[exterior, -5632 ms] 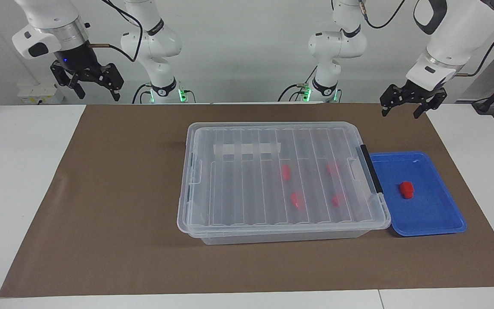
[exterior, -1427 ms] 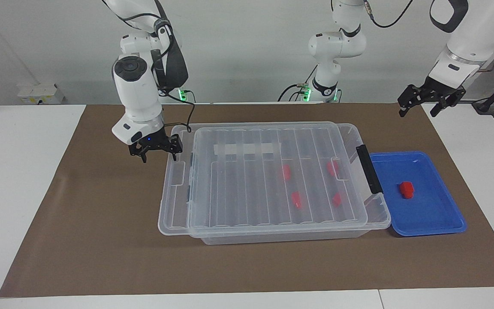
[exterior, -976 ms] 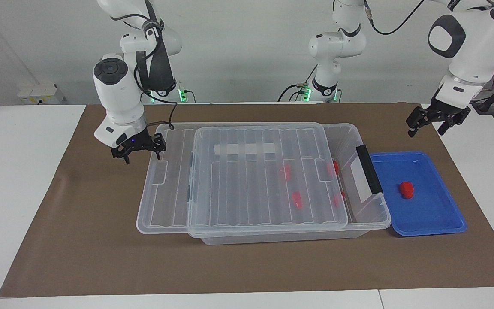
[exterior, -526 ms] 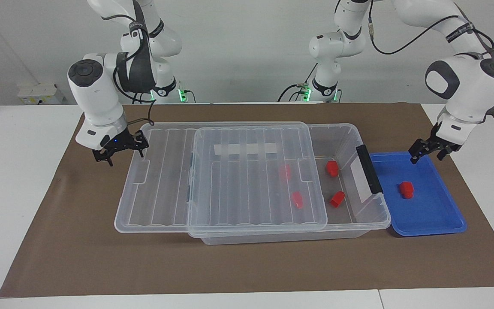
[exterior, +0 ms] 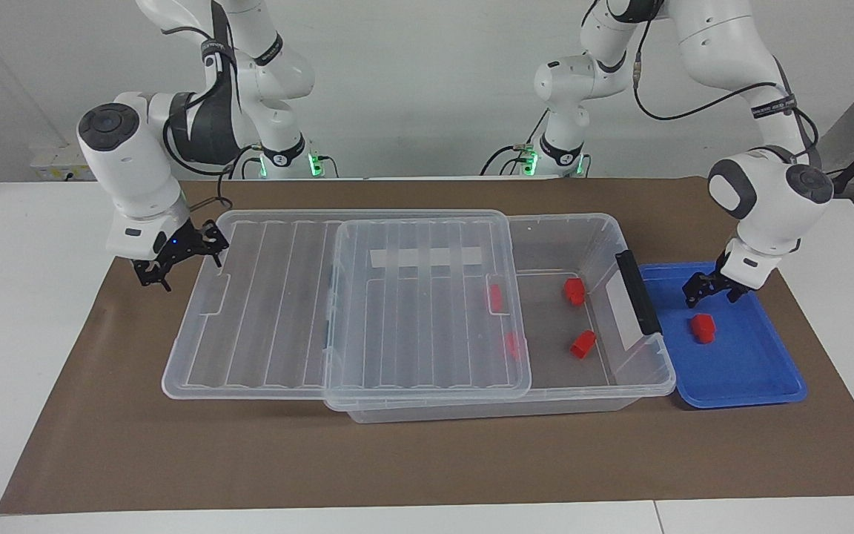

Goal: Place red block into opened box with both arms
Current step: 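Slide the clear lid away from the blue tray with the right gripper, then open the right gripper and withdraw it while the left gripper grips the red block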

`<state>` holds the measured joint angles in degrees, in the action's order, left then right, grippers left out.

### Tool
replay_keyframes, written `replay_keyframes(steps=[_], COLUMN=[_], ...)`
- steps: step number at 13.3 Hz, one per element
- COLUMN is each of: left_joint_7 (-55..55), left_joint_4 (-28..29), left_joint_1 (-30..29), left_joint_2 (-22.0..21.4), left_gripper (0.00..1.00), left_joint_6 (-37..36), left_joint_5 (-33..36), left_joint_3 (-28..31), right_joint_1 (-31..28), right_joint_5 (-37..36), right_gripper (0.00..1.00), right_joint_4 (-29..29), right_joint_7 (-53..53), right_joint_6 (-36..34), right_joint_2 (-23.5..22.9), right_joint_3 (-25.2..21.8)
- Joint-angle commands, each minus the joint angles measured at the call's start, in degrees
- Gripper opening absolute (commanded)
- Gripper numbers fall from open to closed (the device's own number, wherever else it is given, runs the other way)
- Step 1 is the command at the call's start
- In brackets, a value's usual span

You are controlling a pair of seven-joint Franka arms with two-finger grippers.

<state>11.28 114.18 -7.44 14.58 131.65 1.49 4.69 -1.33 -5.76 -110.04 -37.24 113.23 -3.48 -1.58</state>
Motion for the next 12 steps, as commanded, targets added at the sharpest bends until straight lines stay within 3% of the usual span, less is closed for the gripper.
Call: replay_keyframes(steps=[1,6,12], left_joint_7=[3.2,7.9,8.5], left_joint_4=[0.4,1.0,1.0], left_joint_1=[-0.5,0.0,1.3], left_joint_2=[1.9,3.4,4.1], left_gripper=[0.98,0.98,0.95], left_joint_6=[2.2,4.7,6.5], left_joint_5=[0.9,0.8,0.8], left_joint_3=[-0.5,-0.6,-0.8], right_joint_1=[-0.7,0.2,2.2], right_joint_5=[-0.7,0.3,2.4], right_gripper=[1.00,1.00,1.00], right_joint_4=[-0.7,1.4,6.7], right_joint_7=[-1.6,0.5,27.2], right_joint_6=[0.1,-2.4,-10.2], right_joint_2=[0.9,2.6,7.3], right_joint_3=[0.6,0.7,3.4])
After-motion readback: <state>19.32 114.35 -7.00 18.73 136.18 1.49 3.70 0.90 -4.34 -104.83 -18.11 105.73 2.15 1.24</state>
